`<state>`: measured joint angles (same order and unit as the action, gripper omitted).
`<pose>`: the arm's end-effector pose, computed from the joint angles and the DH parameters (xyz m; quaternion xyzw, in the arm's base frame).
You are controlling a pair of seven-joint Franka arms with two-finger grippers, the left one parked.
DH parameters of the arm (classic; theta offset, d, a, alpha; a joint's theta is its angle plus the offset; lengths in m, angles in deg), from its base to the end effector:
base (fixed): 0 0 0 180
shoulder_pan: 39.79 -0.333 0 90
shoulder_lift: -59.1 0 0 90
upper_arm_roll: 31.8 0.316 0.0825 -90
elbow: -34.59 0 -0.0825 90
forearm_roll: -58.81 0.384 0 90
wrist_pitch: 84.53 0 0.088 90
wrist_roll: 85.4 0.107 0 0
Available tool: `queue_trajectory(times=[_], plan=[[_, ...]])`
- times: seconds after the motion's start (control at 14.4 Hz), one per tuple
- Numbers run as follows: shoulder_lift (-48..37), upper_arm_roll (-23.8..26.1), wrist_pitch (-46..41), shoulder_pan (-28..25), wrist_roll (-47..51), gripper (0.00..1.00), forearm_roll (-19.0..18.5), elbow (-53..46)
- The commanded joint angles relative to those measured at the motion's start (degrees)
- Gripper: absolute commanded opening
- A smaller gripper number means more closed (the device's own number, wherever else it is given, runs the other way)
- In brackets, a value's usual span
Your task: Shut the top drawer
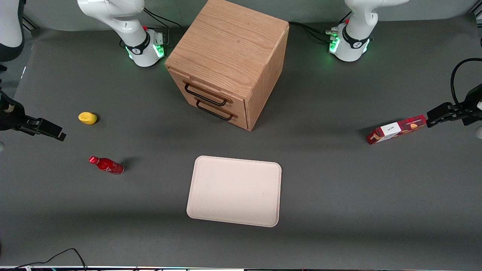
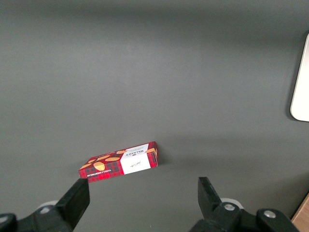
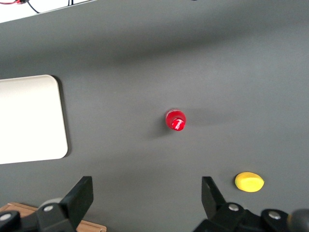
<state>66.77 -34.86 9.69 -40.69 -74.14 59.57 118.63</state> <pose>0.6025 -0.0192 0.6032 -0.9929 0.1168 -0.0217 0.0048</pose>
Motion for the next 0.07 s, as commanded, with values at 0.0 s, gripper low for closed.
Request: queue_trajectory(times=[0.0], plan=[[-0.81, -0.63, 0.17, -0.33, -0.09, 1.0, 1.09, 0.07]])
